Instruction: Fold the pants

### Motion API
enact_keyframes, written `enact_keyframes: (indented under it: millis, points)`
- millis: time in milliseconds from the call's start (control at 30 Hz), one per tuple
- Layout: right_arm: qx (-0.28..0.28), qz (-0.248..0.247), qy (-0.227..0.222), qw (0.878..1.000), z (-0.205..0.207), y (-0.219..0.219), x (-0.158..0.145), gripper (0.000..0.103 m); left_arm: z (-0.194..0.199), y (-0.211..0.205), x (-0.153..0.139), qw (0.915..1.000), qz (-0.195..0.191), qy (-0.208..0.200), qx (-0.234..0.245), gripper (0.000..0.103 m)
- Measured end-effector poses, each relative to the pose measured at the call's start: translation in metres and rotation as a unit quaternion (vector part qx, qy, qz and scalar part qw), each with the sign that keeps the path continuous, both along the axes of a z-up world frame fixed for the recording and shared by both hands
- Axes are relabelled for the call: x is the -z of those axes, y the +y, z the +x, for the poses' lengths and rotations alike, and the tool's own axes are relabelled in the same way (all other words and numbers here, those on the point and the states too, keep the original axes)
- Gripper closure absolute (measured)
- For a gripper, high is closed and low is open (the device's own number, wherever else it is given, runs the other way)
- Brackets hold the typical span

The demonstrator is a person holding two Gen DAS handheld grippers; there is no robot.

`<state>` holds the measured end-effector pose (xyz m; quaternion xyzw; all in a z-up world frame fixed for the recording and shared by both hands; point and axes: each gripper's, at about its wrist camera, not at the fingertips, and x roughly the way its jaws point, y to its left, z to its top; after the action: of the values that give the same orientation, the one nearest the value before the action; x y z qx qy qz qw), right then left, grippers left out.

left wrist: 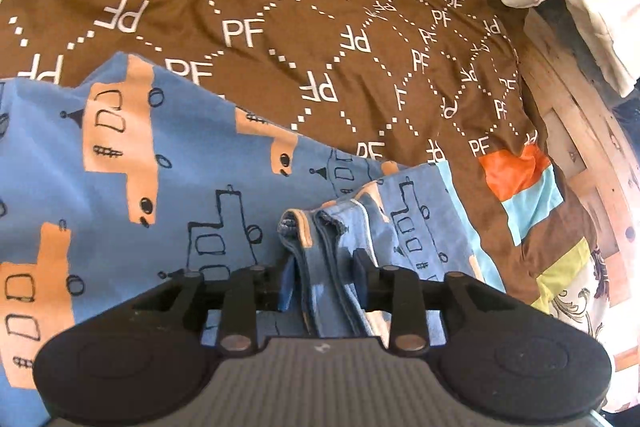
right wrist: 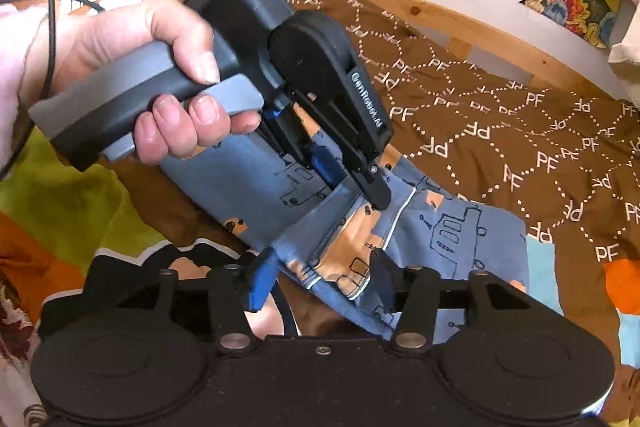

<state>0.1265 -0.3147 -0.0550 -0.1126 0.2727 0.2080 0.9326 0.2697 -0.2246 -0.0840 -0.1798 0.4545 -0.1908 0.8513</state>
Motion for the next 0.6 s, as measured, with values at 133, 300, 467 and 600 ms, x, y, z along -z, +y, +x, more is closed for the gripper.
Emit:
enact_keyframes:
  millis: [133,300,467,600]
  points:
    - [0.009,0.016,-0.02,1.0,-0.007,-0.007,-0.007,0.04,-0.006,0.006,-0.011,0.9989,0.034,-0.016,-0.027,0.046]
    - [0.025,0.002,-0.009,1.0,0.0,-0.004,-0.002,0.06,-0.013,0.006,-0.025,0.9975,0.039,-0.051,-0.031,0.048]
    - [0.014,-0.013,0.002,1.0,0.002,0.003,0.002,0.079,-0.011,-0.008,-0.023,0.9982,0.033,-0.05,0.003,0.06]
    - [0.007,-0.017,0.014,1.0,0.003,0.007,0.005,0.094,-0.007,-0.011,-0.014,0.9986,0.041,-0.033,0.003,0.06]
